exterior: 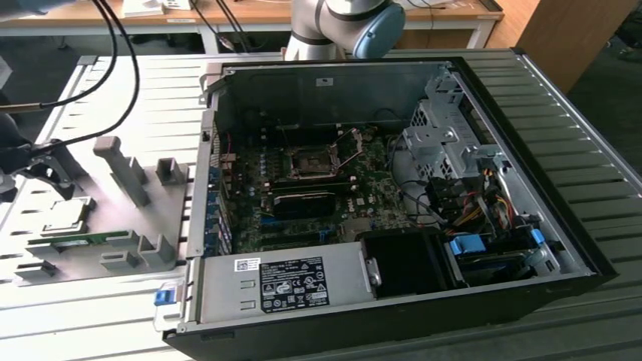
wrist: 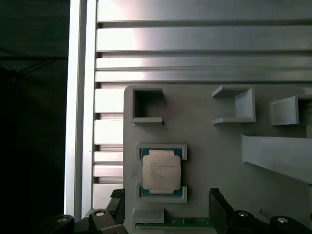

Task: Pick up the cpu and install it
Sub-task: 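Pick up the cpu and move it towards the insertion slot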

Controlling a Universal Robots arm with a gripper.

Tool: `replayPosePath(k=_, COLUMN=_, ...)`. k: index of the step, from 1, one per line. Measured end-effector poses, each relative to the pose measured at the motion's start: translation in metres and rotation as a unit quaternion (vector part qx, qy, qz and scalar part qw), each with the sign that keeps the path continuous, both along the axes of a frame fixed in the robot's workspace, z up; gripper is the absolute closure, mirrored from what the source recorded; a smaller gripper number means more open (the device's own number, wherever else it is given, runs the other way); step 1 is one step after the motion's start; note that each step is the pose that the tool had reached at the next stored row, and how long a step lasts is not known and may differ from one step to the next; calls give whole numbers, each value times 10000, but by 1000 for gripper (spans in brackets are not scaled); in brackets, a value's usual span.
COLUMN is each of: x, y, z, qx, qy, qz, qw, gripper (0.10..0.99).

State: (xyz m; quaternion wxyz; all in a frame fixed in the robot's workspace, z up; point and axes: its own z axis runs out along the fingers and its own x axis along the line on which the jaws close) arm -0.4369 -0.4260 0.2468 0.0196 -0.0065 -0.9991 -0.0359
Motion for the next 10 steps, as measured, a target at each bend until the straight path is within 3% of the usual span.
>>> replayPosePath(k=10, x=0, y=0, z=-143, qx=2, qy=0, qz=240, qw=9997, gripper=310)
